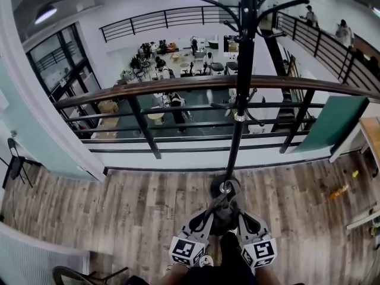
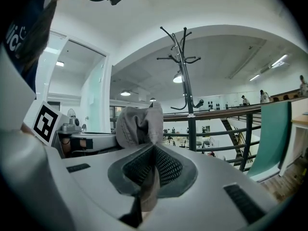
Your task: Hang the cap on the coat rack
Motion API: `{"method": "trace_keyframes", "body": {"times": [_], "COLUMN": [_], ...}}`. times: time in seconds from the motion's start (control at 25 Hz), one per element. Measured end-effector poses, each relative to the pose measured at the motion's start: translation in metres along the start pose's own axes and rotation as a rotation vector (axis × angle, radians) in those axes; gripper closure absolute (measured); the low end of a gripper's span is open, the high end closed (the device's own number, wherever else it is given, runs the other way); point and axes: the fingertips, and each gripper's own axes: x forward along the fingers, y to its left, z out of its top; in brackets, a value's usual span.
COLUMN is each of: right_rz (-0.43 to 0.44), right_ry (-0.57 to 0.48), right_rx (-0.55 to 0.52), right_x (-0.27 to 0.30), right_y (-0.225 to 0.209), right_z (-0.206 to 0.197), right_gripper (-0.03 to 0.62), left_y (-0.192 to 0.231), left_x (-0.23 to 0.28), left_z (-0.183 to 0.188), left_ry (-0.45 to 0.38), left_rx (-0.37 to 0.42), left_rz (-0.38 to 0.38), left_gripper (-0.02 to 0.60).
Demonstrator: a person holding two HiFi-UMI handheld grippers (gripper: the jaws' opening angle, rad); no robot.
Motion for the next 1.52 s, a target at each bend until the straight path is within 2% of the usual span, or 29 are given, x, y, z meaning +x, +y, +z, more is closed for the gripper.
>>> {"method": "trace_keyframes", "body": {"times": [0.32, 0.8, 1.0, 1.2, 1.36, 1.52], "right_rz": [0.083, 0.179, 0.221, 0.251, 0.238, 0.207], "right_ry": [-0.039, -0.135, -0.191, -0.198, -0.236, -0.309], "right_rx": [-0.035, -0.139, -0.145, -0.104, -0.118, -0.144], "right_x": [0.074, 0.145, 0.16, 0.168, 0.174, 0.176], "right_y": [-0.063, -0.152, -0.156, -0.155, -0.146, -0.144], "right_z": [0.037, 0.121, 0.146, 0.171, 0.188, 0.211], "right_gripper": [0.577, 0.577, 0.577, 0.577, 0.577, 0.577], "left_y": [0.038, 0.065, 0.077, 0.086, 0.098, 0.103], "left_x": [0.082, 0.194, 0.205, 0.209, 0.207, 0.207], "left_z": [0.032, 0.098, 0.126, 0.148, 0.169, 0.196], "left_ry": [-0.041, -0.179, -0.221, -0.226, -0.259, -0.315], "left_rx": [0.018, 0.008, 0.042, 0.041, 0.062, 0.116], "left_rz": [0.086, 0.176, 0.189, 0.152, 0.135, 0.106], "left_gripper": [0.545, 0.545, 0.545, 0.545, 0.545, 0.545]}}
